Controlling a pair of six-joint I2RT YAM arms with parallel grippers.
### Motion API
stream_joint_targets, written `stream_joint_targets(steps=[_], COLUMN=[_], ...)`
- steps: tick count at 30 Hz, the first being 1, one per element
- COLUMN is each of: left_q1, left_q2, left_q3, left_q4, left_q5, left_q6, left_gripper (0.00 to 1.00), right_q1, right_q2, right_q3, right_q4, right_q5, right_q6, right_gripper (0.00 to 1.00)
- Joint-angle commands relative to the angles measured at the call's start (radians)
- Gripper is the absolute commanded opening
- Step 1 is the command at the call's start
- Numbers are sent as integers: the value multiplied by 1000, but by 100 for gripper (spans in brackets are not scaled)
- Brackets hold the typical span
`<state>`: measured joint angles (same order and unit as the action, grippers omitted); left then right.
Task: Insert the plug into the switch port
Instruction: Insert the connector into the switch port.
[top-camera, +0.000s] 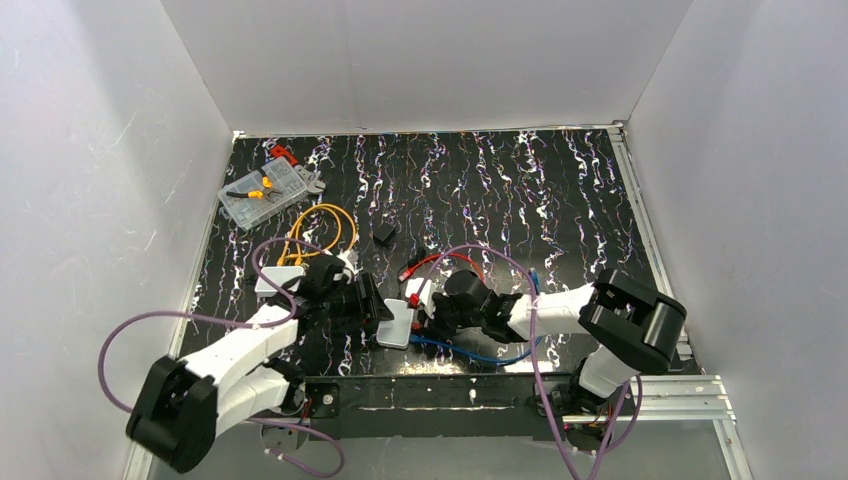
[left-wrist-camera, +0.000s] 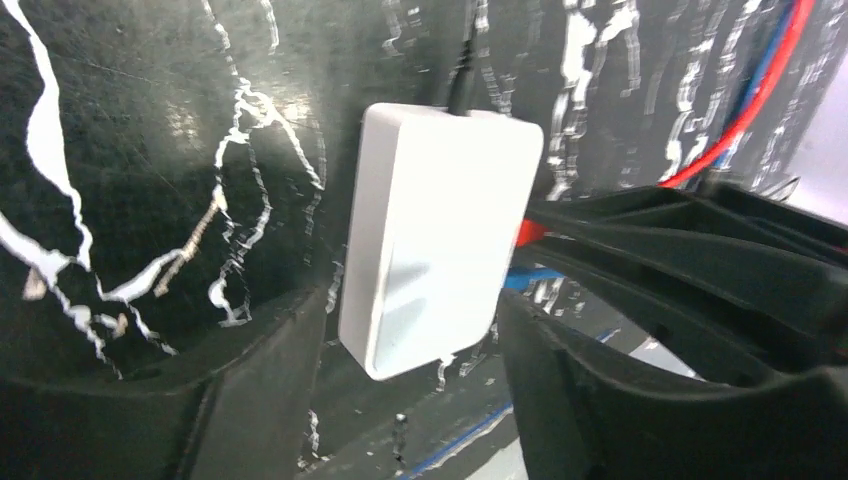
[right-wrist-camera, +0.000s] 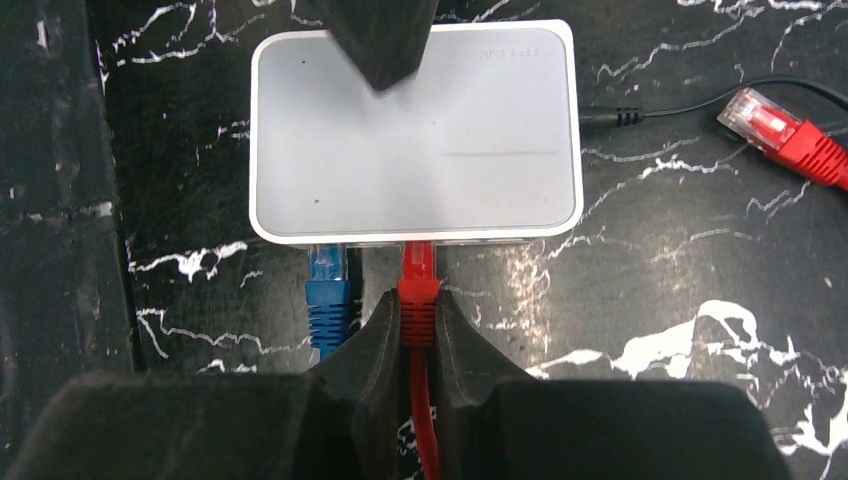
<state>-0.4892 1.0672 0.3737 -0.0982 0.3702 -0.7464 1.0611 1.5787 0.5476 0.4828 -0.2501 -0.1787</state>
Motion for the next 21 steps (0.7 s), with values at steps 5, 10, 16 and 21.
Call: stream_joint_targets(steps=[5,10,16,21], left_q1=[-11,-11,-10,-10], left_q2=[-216,-276,-319,-338], left_q3=[208,264,325,372], left_q4=[-365,-444,-506,-555], left_q5=[-189,-222,-246,-269], left_q6=[42,58,77,100], left_gripper=[78,91,98,98], right_q1=[2,-18,-66,-117], right_q2=[-93,-122,-122,-112], right_q3=[-14,-43,-36,-4], right_q4=[-148,-158,-179,-203], right_q5=[151,214,283,330], right_q6=[42,70,112,142], right_gripper=[1,1,1,1])
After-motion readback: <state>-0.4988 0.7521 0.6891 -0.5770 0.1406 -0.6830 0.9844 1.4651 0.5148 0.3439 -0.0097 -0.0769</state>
